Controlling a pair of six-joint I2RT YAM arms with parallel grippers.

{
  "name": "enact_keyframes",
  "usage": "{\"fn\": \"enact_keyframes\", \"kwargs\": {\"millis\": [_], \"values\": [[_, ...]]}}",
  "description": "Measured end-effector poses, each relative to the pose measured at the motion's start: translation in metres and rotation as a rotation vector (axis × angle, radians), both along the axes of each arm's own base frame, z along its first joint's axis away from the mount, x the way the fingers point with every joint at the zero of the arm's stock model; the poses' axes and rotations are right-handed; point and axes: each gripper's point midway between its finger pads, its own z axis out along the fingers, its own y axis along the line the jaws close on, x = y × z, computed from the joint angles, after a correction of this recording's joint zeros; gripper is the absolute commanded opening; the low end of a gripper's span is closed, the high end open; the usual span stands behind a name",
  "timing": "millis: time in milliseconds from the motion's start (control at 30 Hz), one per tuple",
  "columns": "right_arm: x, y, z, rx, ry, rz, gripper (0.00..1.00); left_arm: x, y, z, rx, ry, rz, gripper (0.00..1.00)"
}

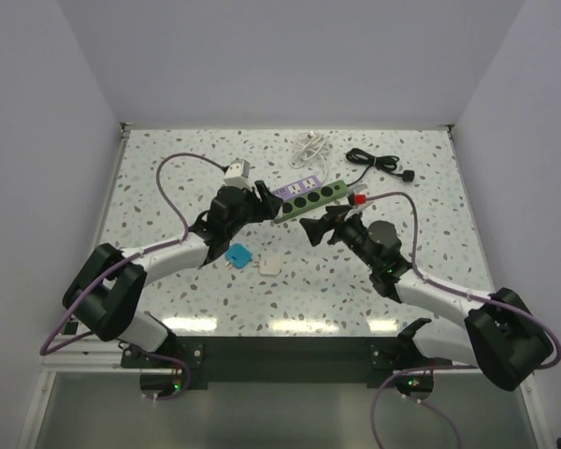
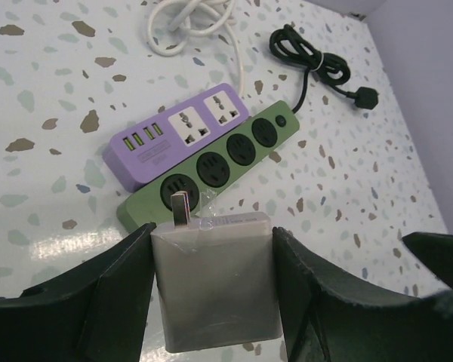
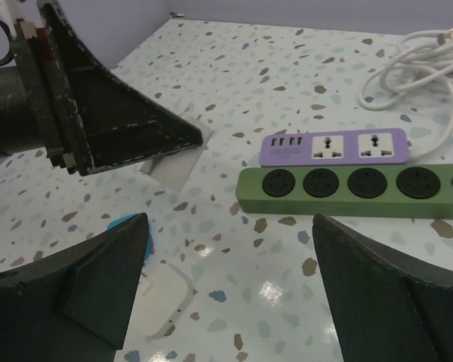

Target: Insert the plug

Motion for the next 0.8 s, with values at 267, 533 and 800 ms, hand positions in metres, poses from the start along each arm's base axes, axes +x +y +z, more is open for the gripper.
{"fn": "enact_keyframes", "kwargs": {"millis": [267, 533, 800], "values": [[-0.010, 0.047, -0.020, 0.008, -0.013, 0.080, 0.91, -0.006, -0.013, 0.021, -0.264, 0.010, 0.024, 0.00], [-0.007, 0.073, -0.014, 0.034, -0.063, 0.097, 0.91, -0.017, -0.019, 0.024, -0.417, 0.037, 0.029, 0.00], [0.006, 0.088, -0.008, 0.051, -0.097, 0.087, 0.87, -0.029, -0.025, 0.033, -0.522, 0.040, 0.015, 0.00]]}}
